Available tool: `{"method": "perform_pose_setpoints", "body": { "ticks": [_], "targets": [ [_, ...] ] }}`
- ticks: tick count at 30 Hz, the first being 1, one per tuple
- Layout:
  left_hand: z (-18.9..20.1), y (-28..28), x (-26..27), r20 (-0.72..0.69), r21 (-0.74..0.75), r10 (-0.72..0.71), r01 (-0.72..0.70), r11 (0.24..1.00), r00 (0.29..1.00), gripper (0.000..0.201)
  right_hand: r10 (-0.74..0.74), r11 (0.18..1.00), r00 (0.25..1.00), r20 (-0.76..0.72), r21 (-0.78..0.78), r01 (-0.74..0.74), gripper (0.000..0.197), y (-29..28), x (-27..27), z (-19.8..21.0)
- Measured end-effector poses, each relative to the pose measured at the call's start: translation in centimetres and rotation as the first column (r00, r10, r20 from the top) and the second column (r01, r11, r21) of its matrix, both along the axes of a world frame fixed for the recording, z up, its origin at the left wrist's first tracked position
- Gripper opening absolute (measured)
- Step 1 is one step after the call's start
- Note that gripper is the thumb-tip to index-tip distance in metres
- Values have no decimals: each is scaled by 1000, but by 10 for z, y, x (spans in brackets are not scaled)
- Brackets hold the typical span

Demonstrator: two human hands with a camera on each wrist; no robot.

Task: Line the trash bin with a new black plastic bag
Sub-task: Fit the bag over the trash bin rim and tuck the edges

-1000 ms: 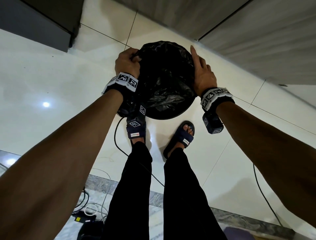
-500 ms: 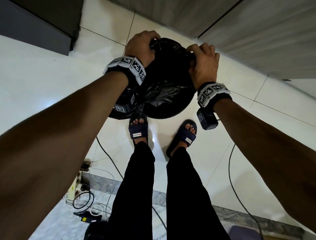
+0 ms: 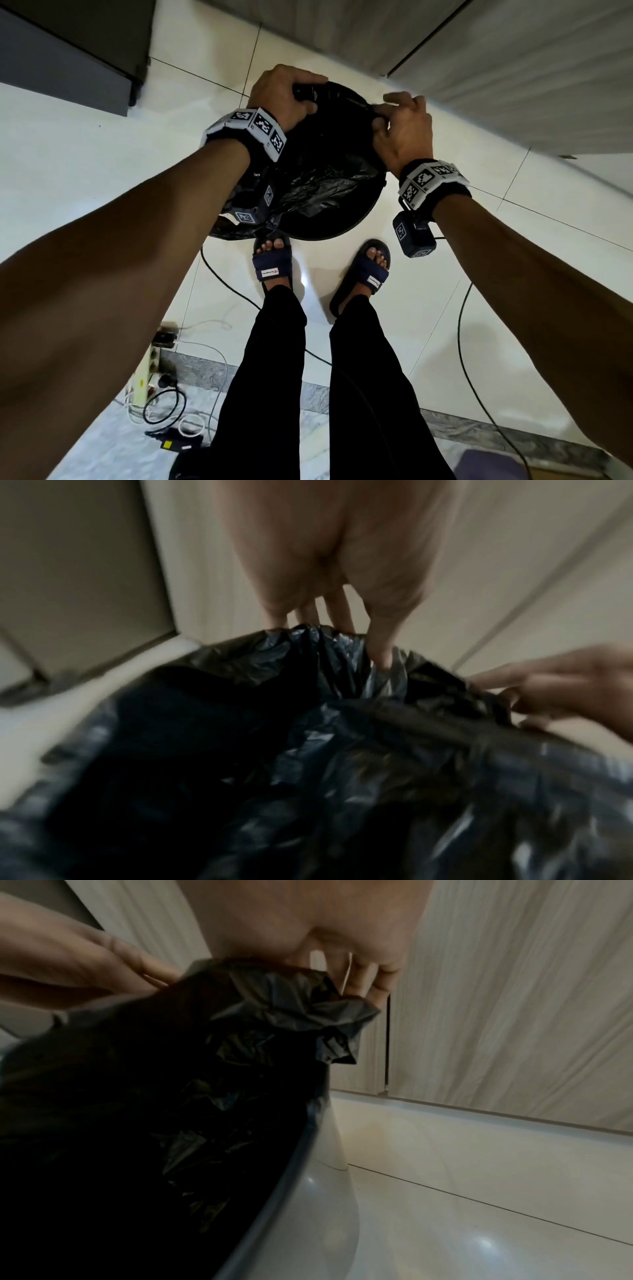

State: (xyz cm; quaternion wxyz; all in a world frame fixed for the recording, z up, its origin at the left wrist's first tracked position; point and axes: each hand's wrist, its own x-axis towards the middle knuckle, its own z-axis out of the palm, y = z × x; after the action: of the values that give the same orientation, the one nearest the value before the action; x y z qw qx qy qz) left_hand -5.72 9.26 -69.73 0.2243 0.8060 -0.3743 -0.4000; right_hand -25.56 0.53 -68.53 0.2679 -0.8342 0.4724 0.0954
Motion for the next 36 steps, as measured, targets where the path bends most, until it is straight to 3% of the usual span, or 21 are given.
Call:
{"method": "perform_pose_setpoints", "body": {
  "ticks": [2, 5, 10, 12, 16, 26, 32, 36],
  "targets": [
    [-2, -4, 0, -63, -4, 42, -43, 999, 997, 36, -26, 998, 994, 107, -60, 32, 50, 4, 4, 0],
    [-4, -8, 1, -50, -7, 93, -93, 996, 994, 33, -53, 994, 960, 276, -78, 77, 46, 13, 19, 3],
    [-10, -4, 0, -29, 1, 177, -177, 984, 984, 28, -75, 997, 956, 283, 17, 73, 45, 25, 35, 1],
    [-13, 4, -1, -80, 19, 227, -226, 974, 971, 28, -61, 998, 962, 265, 32, 54, 45, 26, 38, -3],
    [-18, 27, -10, -187, 16, 411, -416, 909, 892, 27, -1, 999, 976, 217, 36, -7, 48, 21, 40, -7],
    [-25, 80, -20, -179, 25, 633, -640, 768, 753, 26, -76, 996, 953, 294, 70, 58, 31, 24, 36, -24],
    [-16, 75, -6, -113, -52, 534, -542, 839, 838, 16, -145, 989, 924, 354, 83, 124, 19, 18, 42, -21],
    [-11, 60, 2, -102, -81, 474, -482, 872, 875, 13, -341, 940, 857, 386, 173, 296, 15, 12, 39, -27]
  ]
}}
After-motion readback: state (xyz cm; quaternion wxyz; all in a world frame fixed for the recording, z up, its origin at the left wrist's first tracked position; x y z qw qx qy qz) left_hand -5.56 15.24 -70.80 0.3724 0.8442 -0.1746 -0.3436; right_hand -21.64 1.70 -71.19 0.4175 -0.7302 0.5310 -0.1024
